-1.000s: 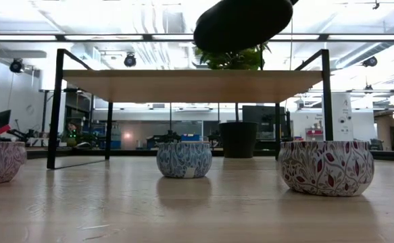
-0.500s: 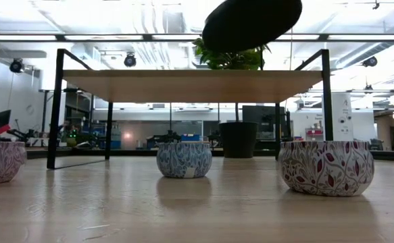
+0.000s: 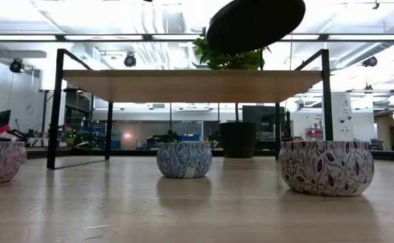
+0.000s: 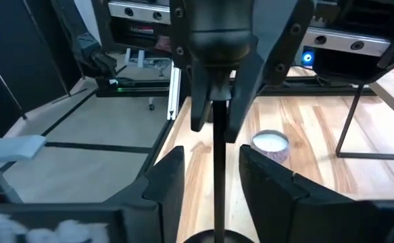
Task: Pick & Place candle stick holders
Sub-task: Put the right black candle holder on the shelf aligned with the other black candle holder
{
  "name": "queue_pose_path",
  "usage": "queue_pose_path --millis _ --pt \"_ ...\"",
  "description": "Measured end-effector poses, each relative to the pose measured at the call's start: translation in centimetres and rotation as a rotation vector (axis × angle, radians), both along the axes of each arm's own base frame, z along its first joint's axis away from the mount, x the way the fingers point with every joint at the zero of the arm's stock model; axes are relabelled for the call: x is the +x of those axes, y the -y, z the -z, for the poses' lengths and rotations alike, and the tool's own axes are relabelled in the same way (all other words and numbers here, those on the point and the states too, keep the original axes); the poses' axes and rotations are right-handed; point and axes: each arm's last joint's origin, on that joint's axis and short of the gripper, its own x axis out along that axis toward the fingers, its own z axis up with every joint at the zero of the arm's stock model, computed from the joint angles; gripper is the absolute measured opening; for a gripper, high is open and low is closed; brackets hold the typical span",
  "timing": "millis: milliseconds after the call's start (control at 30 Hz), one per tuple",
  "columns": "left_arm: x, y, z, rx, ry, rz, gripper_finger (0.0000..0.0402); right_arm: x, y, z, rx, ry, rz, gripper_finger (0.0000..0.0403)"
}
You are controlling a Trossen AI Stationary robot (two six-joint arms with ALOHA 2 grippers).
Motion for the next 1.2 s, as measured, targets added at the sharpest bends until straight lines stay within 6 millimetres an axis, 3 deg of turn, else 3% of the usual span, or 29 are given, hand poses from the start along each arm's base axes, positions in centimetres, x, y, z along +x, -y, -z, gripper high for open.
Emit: queue_pose_path --millis 433,600,967,1200 --pt "0.0 0.0 -0.2 -0.005 0.010 0.000 0.0014 0.1 0.1 0.1 -0.005 -0.004 -0.004 0.0017" --pt "0.0 0.0 -0.1 0.011 0.011 0.002 0.0030 0.1 0.2 0.1 -0.008 -0.008 -0.003 0.0014" --pt "0.0 -0.1 0.1 0.064 0.002 0.006 0.0147 0.0 0.2 0.3 -0.015 -0.021 -0.002 0.0012" --pt "-0.1 -0.3 1.0 0.089 -0.078 -0.015 0.0169 -0.3 0.3 -0.5 -0.009 -0.003 -0.004 0.0012"
